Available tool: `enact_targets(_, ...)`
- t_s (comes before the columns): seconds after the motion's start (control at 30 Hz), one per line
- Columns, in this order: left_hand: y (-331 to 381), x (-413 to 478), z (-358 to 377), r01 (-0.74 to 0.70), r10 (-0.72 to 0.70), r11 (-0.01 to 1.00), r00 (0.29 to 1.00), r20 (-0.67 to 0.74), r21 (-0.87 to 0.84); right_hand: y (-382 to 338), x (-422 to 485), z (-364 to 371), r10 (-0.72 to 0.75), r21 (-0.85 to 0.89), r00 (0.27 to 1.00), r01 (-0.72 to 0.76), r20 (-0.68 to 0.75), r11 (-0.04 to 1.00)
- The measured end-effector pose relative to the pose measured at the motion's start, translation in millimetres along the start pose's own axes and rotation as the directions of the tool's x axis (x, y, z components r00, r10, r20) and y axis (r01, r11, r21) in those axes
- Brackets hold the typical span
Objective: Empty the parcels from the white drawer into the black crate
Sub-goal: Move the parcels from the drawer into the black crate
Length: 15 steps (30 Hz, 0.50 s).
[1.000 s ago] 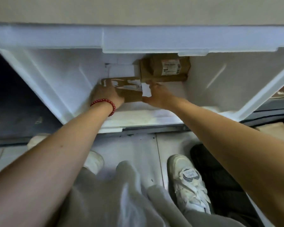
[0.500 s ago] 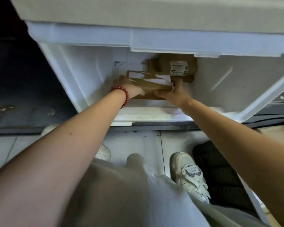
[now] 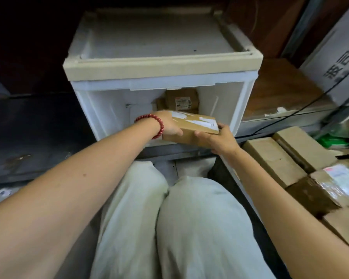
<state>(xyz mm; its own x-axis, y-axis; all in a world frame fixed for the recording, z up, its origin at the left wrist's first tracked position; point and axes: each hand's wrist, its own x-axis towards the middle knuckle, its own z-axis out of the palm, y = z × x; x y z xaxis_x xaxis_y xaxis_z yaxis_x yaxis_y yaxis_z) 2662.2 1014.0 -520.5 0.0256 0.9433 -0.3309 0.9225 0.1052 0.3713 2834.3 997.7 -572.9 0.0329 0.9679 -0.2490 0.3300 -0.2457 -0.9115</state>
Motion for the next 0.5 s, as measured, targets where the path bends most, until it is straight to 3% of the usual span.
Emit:
enact_targets(0.17, 32.0, -18.2, 12.9, -0.156, 0.156, 0.987, 0.988, 0.010, 0.029, 30.2, -62.6, -26.7, -0.039, 0.132, 0.965, 0.076, -0.259, 0.988)
enact_targets(0.37, 64.6, -42.0, 50.0, -0.310, 0.294, 0.873, 0.950, -0.101, -0.376, 65.2, -100.6, -63.5, -0.021, 0.226, 0.915, 0.122, -0.404, 0.966)
enact_targets(0.5, 75.3, -47.1, 52.1, -0.252, 0.238, 0.765, 0.966, -0.104, -0.592, 79.6, -111.5, -73.2, -0.014, 0.300, 0.926, 0.137, -0.377, 0.944)
